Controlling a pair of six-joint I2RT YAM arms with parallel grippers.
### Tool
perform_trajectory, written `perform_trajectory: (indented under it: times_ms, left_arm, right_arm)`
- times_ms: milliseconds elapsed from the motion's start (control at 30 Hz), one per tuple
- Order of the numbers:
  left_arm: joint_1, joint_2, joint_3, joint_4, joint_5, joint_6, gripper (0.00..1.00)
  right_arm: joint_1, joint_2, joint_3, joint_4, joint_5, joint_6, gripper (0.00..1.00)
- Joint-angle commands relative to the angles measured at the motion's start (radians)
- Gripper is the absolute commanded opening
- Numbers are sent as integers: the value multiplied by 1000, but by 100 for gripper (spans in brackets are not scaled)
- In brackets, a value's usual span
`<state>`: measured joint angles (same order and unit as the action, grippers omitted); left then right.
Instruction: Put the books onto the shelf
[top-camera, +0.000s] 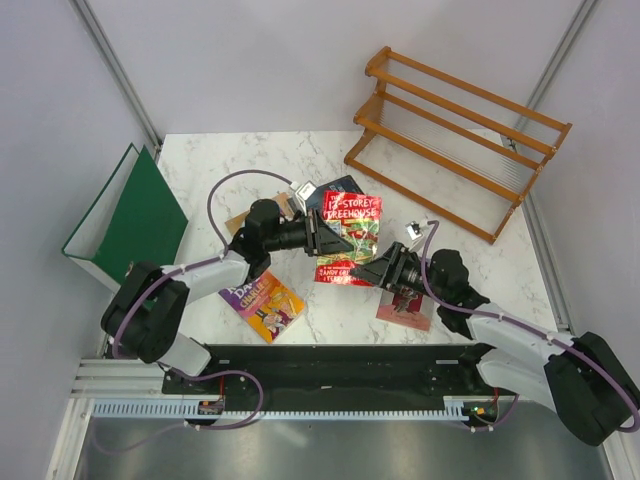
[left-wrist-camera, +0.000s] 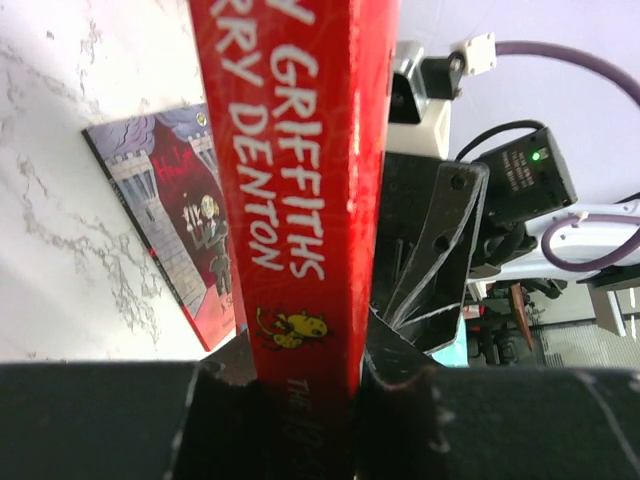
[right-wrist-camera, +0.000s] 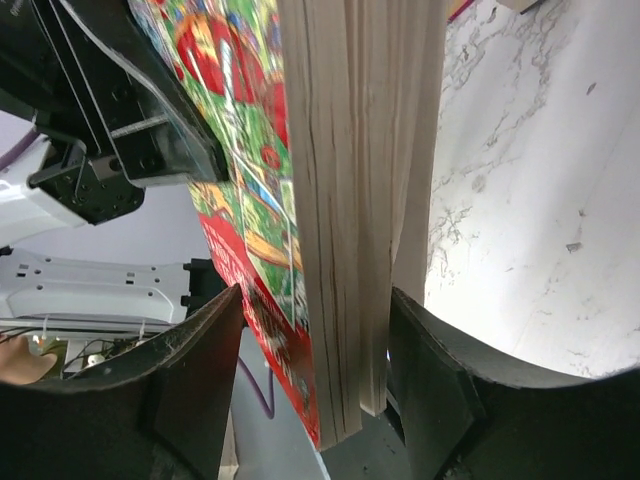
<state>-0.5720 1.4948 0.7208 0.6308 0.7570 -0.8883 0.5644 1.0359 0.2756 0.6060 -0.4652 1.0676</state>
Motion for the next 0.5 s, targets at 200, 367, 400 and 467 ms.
perform_trajectory:
  times_ms: [200, 367, 400, 467]
  left_arm:
    - [46, -7, 175, 28, 79, -25, 2]
    - [54, -24, 183, -19, 105, -15, 2]
    - [55, -19, 180, -13, 110, -21, 2]
    - [55, -1, 160, 24, 114, -41, 2]
  right_arm:
    - [-26, -51, 31, -187, 14, -75, 65]
    - [-38, -94, 34, -207, 56, -98, 67]
    - [-38, -94, 36, -203, 60, -100, 68]
    - [-40, -91, 39, -172, 65, -98, 69]
